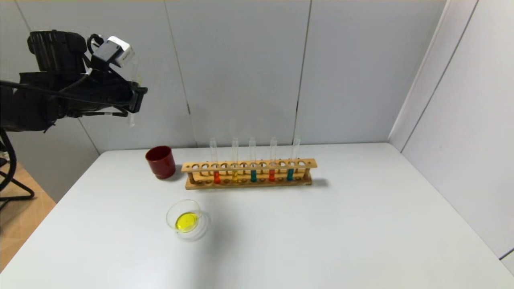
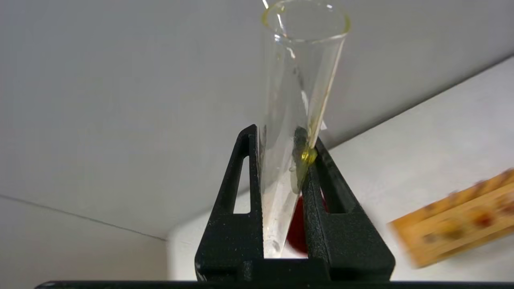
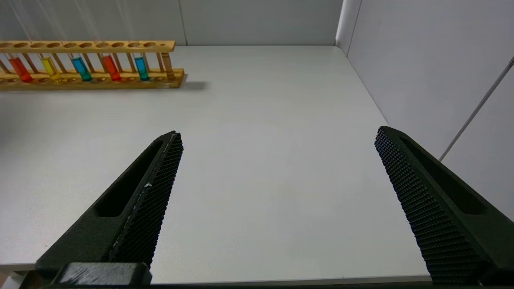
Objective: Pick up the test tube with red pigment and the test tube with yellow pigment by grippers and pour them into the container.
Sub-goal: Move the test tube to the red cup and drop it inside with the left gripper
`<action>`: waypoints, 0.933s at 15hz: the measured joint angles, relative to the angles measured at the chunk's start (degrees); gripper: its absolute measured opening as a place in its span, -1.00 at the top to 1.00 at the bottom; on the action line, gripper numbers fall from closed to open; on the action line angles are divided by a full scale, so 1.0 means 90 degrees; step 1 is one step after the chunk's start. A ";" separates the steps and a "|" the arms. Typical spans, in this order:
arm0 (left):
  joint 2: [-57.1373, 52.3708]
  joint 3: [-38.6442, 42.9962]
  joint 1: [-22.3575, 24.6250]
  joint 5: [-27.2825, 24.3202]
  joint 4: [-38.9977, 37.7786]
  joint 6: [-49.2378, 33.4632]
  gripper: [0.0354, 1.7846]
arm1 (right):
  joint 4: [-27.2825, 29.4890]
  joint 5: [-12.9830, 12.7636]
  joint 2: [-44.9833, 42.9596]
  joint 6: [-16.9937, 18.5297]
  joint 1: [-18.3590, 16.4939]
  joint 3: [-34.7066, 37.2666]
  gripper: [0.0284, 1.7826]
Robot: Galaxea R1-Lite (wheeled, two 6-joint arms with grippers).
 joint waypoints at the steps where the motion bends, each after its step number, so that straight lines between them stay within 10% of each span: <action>1: 0.0126 0.0005 0.0027 0.0012 -0.0005 -0.0454 0.67 | 0.0000 0.0000 0.0000 0.0000 0.0000 0.0000 -0.96; 14: 0.1755 0.0058 0.0289 0.0160 -0.1788 -0.1571 0.67 | 0.0000 -0.0003 0.0000 0.0000 0.0000 0.0000 -0.96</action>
